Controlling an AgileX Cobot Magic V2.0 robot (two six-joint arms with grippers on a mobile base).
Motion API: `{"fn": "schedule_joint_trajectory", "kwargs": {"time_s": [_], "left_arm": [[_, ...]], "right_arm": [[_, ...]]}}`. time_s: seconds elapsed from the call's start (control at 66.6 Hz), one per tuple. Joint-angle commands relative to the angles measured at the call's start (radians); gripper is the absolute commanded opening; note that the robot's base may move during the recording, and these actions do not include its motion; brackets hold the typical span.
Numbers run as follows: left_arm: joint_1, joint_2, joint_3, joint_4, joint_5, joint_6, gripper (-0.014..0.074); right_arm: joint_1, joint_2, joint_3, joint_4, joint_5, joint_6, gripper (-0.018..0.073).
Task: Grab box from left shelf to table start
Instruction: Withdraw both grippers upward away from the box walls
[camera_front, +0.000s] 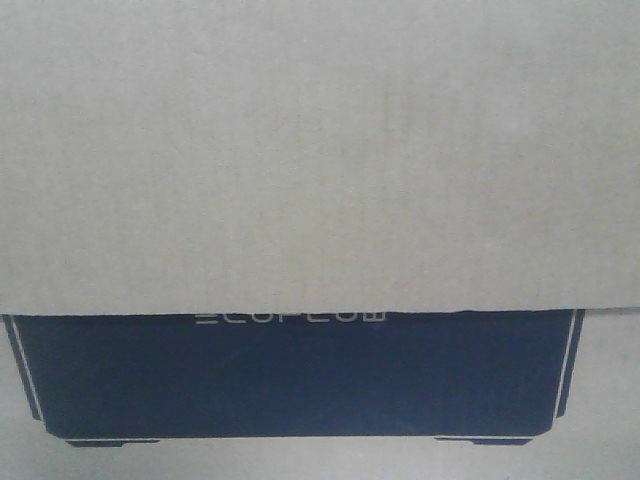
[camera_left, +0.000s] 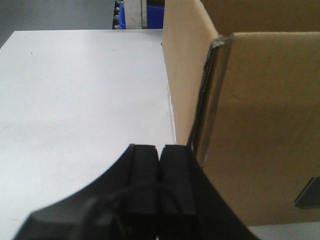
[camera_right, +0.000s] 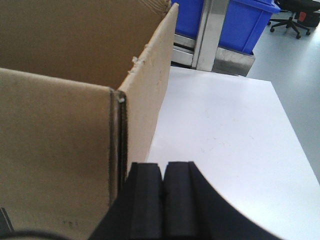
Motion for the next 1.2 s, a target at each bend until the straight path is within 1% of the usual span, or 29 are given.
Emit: {"fn": "schedule_joint_trajectory", "kwargs": {"time_s": [0.0, 0.571, 0.631, 0.676, 0.736, 0.826, 0.946, 1.021, 1.186], "left_arm": [[-0.005, 0.014, -0.025, 0.005, -0.099, 0.0, -0.0092], [-0.005, 0.014, -0.023, 0.001, -0.106, 0.0, -0.0092], [0.002, 0.014, -0.022, 0.006, -0.114, 0.0, -0.0092], [0.021, 0.014, -0.022, -0.014, -0.137, 0.0, -0.0092], [0.051, 0.012, -0.01, -0.039, -0.187, 0.0, -0.0092], [0.108, -0.006, 0.043, -0.062, -0.31, 0.0, -0.0092], [0.176, -0.031, 0.177, -0.1, -0.476, 0.0, -0.0092], [0.191, -0.031, 0.264, -0.109, -0.568, 0.0, -0.0092], [0.191, -0.031, 0.43, -0.109, -0.786, 0.0, -0.0092]], "right_arm": [[0.0, 0.014, -0.026, -0.006, -0.099, -0.003, 0.0058], [0.0, 0.014, -0.026, -0.006, -0.1, -0.003, 0.0058], [0.0, 0.014, -0.026, -0.006, -0.1, -0.003, 0.0058], [0.0, 0.014, -0.026, -0.006, -0.1, -0.003, 0.0058], [0.0, 0.014, -0.026, -0.006, -0.1, -0.003, 0.0058], [0.0, 0.014, -0.026, -0.006, -0.1, -0.003, 0.0058], [0.0, 0.014, -0.026, -0.006, -0.1, -0.003, 0.0058], [0.0, 0.014, -0.026, -0.006, -0.1, -0.003, 0.0058], [0.0, 0.014, -0.026, -0.006, -0.1, -0.003, 0.0058]]}}
